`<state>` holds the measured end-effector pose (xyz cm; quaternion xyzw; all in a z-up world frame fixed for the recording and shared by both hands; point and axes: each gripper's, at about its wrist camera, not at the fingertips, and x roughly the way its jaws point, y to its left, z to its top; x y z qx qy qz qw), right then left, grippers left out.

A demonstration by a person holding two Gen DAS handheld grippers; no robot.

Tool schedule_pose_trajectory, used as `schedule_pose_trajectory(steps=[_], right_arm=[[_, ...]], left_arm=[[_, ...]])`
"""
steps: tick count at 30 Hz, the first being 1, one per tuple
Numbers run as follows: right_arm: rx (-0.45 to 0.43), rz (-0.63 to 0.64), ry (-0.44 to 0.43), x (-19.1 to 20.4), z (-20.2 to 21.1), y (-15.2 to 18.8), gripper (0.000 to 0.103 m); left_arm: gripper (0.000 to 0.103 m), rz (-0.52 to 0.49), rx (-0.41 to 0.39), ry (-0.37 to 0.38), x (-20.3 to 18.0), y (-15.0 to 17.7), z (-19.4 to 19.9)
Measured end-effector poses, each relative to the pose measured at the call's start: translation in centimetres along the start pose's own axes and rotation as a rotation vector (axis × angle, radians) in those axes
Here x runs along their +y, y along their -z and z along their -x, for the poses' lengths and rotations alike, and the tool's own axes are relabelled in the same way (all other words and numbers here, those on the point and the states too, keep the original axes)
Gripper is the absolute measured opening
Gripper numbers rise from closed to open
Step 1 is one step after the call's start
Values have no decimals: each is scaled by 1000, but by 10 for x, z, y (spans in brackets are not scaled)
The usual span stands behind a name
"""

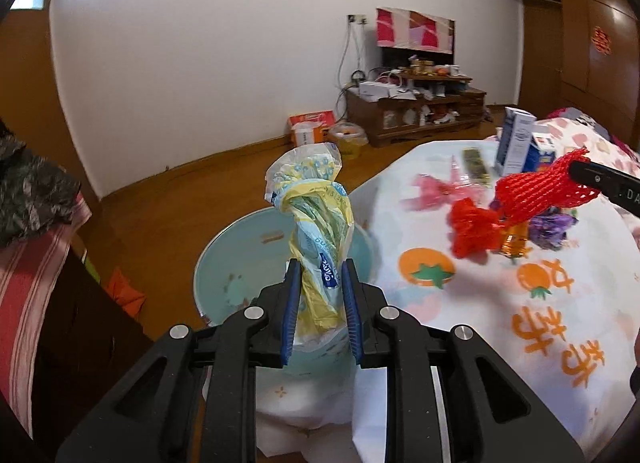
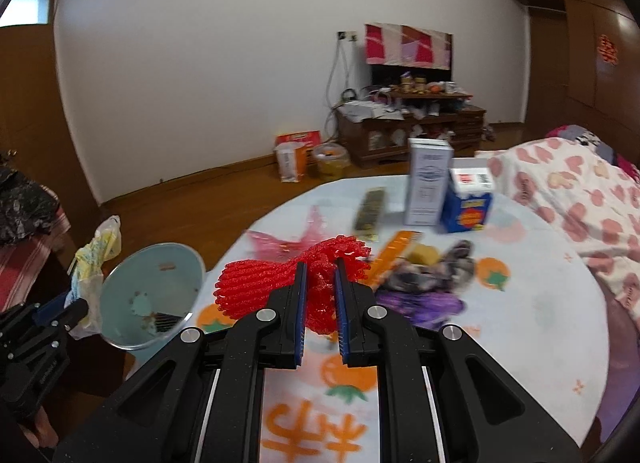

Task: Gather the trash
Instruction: 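Carry both items over the bin and release them from both tools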

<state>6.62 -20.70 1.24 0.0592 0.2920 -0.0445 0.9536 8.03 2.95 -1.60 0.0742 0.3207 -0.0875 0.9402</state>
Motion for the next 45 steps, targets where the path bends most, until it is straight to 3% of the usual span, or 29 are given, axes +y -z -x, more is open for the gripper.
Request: schedule_pose_trajectory(steps=[26, 45], right_arm=[[139, 157, -125, 126, -103, -10, 14], [282, 207, -228, 158, -155, 9, 18]], left_arm=[[22, 108, 156, -31, 34, -1, -80], [24, 118, 238, -92, 46, 11, -109]])
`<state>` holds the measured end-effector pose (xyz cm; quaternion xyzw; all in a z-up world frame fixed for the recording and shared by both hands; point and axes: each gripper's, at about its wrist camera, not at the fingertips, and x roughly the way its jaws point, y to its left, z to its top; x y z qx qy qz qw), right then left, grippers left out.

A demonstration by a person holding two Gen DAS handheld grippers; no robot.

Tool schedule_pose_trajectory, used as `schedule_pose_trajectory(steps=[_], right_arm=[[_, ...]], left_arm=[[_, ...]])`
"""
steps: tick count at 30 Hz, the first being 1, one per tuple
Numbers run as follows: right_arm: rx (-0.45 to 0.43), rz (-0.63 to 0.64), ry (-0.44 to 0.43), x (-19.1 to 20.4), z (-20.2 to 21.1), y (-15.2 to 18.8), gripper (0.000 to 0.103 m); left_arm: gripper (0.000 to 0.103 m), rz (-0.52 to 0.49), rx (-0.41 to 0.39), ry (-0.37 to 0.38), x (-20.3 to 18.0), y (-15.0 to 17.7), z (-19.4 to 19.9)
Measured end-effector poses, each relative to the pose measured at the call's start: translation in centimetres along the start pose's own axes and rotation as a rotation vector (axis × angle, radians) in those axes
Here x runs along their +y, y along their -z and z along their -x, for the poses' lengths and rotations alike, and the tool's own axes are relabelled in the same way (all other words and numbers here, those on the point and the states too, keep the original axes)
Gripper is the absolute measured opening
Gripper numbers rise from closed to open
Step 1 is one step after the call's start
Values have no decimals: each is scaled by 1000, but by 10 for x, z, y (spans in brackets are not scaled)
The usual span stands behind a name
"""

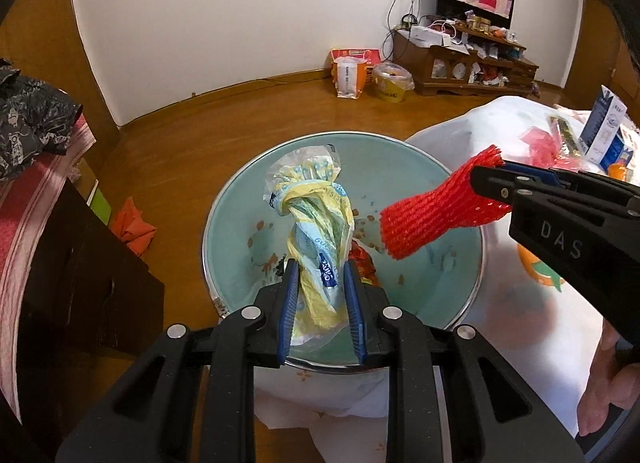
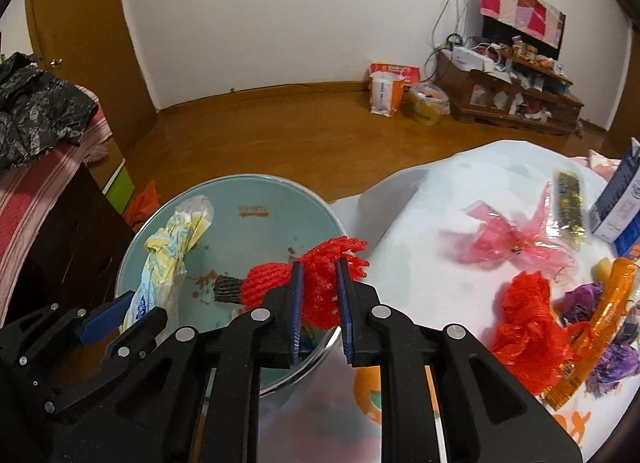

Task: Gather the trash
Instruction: 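Carry both items over the bin and release them from both tools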

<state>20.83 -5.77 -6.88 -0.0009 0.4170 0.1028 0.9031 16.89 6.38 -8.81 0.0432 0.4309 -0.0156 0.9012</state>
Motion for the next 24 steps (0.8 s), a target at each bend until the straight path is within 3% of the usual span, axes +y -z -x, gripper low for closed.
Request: schedule_pose_trajectory(steps=[5, 7, 9, 11, 14, 16, 18, 20, 22, 24], right_arm=[[7, -2, -29, 2, -1, -2, 23], [2, 1, -35, 2, 2, -2, 41], [-17, -7, -42, 1, 9, -4, 53], [-40, -17, -29, -2, 17, -4, 53], [-93, -31, 4, -8, 35, -3, 58], [-169, -40, 47, -14, 53, 2, 87], [-252, -60, 102, -23, 72, 12, 96], [-317, -107, 163, -36, 88, 23, 98], [-373, -152, 197, -49, 98, 32, 98], [-362, -179, 203, -62, 104, 37, 98]], left_arm=[[25, 0, 9, -17, 0, -1, -2], [35, 3, 13, -30, -1, -2, -2], [46, 9, 2, -45, -1, -4, 1], [49, 9, -8, -58, 0, -4, 5], [68, 25, -42, -98, 4, -6, 12], [81, 35, -80, -134, 5, -7, 21], [89, 36, -123, -163, 3, -9, 31], [98, 40, -152, -191, 0, -10, 41], [97, 56, -169, -190, -4, -12, 49], [97, 63, -173, -170, -8, -13, 54]])
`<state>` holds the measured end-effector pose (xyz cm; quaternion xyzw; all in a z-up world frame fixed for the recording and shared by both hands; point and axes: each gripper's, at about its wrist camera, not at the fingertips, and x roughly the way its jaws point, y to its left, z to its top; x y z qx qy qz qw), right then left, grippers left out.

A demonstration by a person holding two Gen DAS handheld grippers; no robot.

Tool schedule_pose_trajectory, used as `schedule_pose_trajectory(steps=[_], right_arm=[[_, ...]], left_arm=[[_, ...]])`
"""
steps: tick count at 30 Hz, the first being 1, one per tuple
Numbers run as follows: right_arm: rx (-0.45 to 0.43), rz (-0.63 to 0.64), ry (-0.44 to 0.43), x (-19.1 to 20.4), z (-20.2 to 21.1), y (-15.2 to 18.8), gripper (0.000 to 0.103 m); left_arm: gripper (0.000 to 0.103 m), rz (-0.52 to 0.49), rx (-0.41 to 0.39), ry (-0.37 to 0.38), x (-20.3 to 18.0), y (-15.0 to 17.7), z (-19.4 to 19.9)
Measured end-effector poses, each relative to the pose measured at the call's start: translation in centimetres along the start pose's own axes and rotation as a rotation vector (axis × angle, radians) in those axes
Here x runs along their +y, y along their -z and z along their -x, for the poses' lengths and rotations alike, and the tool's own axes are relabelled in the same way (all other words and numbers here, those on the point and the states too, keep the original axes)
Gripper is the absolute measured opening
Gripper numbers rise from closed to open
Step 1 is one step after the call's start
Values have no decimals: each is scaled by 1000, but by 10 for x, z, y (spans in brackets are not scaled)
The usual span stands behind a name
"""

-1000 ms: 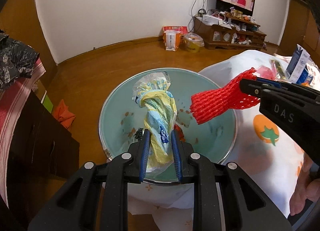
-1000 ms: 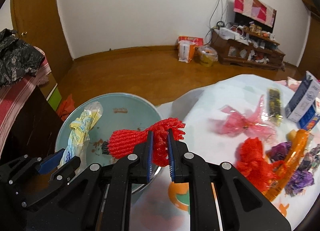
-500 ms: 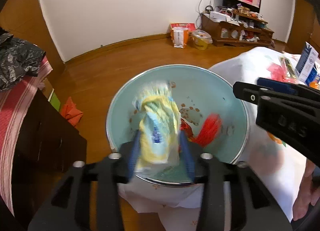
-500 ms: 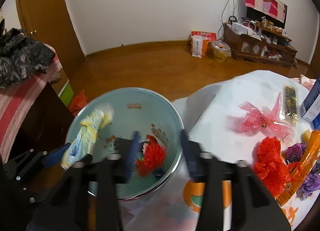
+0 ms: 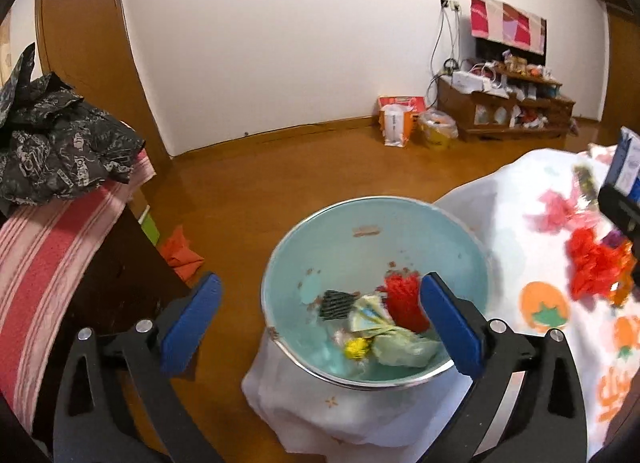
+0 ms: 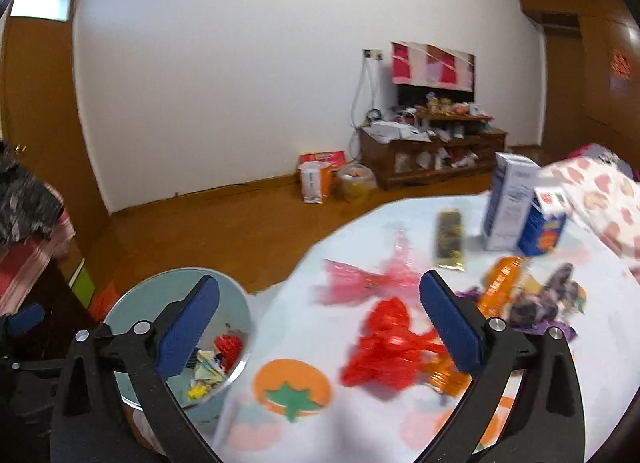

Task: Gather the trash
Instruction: 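Carry both items over the bin and release them from both tools, then move both open tools back over the table toward the remaining trash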

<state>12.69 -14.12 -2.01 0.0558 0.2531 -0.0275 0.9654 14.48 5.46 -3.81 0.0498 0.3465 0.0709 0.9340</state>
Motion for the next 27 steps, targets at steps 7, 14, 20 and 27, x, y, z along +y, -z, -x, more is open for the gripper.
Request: schedule_pose_trajectory(steps=[7, 14, 20, 27], right_arm=[[83, 5, 51, -34, 11, 5, 98], [123, -56, 68, -76, 28, 13, 98], [102, -114, 97, -108, 47, 18, 98], [79, -157, 138, -138, 63, 20, 98]], left_arm=[[97, -56, -30, 11, -31, 0, 25], [97, -105, -47, 58, -70, 1, 44], [97, -149, -57, 91, -101, 4, 57], [97, -190, -70, 114, -126, 6, 68]])
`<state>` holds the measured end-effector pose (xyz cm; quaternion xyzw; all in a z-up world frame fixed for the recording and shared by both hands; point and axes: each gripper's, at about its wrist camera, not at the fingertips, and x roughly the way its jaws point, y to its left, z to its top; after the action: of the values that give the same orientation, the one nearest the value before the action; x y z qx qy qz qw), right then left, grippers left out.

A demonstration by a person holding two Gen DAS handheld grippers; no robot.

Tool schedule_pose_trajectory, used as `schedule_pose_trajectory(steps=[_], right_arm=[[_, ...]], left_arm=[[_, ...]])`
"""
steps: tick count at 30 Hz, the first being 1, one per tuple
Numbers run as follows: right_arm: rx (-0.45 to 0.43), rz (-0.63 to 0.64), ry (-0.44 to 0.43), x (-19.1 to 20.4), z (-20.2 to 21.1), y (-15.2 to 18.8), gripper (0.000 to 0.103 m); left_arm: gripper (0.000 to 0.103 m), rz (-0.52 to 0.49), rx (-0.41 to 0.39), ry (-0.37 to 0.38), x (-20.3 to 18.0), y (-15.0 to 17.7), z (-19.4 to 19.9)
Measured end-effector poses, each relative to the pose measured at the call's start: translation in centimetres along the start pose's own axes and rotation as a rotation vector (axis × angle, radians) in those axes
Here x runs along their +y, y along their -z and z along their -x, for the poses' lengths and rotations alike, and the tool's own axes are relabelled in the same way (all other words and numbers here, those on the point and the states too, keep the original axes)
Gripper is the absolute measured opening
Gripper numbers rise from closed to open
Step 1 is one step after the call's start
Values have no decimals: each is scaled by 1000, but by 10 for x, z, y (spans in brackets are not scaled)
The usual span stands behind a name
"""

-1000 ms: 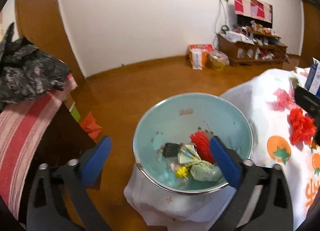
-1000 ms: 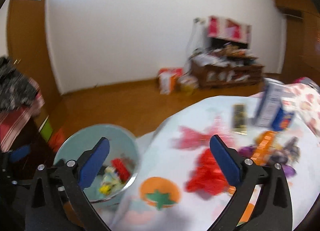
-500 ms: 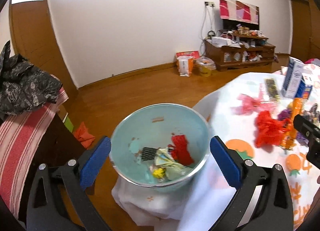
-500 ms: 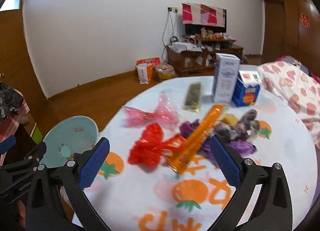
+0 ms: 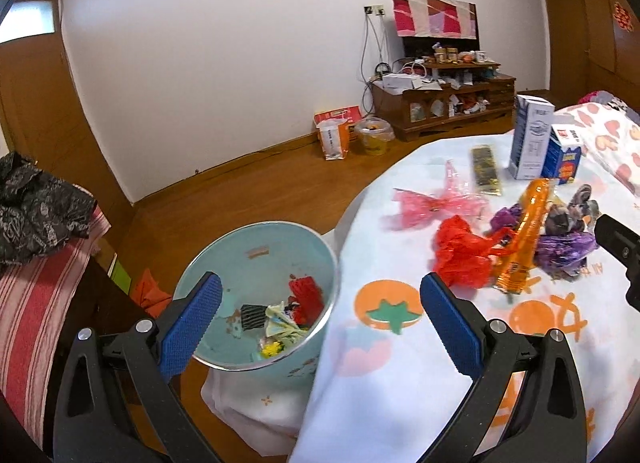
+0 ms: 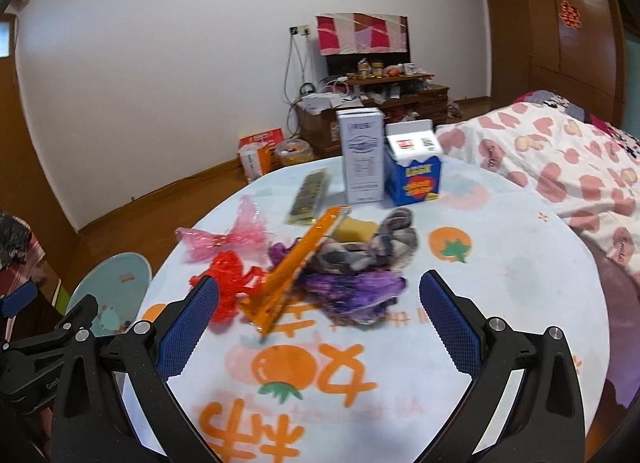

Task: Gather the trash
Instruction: 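Move both open tools back over the table toward the remaining trash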

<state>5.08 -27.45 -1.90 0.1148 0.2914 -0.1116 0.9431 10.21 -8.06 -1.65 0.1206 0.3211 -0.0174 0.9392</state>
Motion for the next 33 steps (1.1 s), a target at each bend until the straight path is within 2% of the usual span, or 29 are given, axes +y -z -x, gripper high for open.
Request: schedule_pose_trajectory(steps=[6, 13, 33], right_arm=[[10, -25, 33, -17, -1, 1, 98], [40, -57, 69, -36, -9, 4, 98], [85, -56, 100, -48, -28, 4, 97]], left_arm=[[97, -19, 2, 18, -13, -2, 1], [97, -17, 24, 91, -25, 4, -1], [97, -25, 75, 99, -36, 7, -24]])
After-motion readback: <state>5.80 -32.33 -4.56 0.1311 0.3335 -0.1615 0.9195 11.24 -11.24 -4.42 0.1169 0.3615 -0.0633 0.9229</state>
